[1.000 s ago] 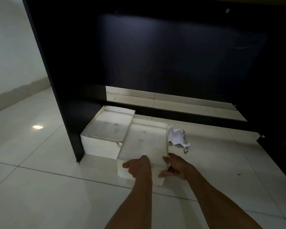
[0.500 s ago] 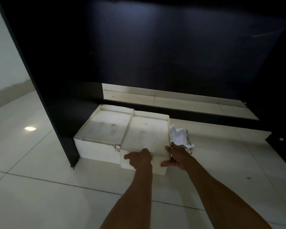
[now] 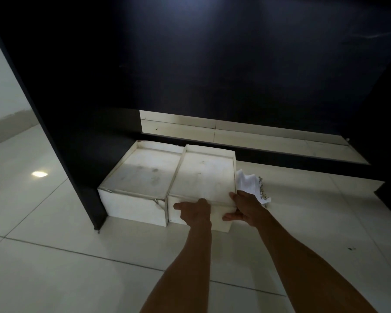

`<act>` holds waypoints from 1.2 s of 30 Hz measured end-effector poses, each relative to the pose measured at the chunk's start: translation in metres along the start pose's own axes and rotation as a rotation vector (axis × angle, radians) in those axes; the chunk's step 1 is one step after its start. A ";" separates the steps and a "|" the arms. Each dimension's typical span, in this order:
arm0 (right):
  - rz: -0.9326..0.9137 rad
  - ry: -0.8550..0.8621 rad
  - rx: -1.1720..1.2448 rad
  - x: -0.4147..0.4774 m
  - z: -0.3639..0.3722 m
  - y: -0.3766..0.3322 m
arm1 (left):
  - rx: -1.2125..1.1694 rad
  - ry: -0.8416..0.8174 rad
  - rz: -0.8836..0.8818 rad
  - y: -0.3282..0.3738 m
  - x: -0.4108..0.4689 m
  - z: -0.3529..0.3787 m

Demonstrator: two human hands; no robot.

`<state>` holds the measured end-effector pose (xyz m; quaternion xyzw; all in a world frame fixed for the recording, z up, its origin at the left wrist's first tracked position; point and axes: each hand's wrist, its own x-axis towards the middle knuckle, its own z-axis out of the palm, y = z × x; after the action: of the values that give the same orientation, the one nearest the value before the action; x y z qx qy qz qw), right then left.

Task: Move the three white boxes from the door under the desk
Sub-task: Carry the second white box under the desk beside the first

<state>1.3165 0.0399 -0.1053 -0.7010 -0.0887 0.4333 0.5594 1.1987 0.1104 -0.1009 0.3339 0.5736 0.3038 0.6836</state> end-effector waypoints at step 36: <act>0.032 -0.045 -0.006 -0.002 0.003 -0.007 | 0.168 0.155 0.220 0.043 0.073 -0.099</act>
<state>1.3160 0.0433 -0.0981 -0.6939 -0.0915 0.4577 0.5483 1.1114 0.2045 -0.1209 0.4260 0.6080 0.3528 0.5696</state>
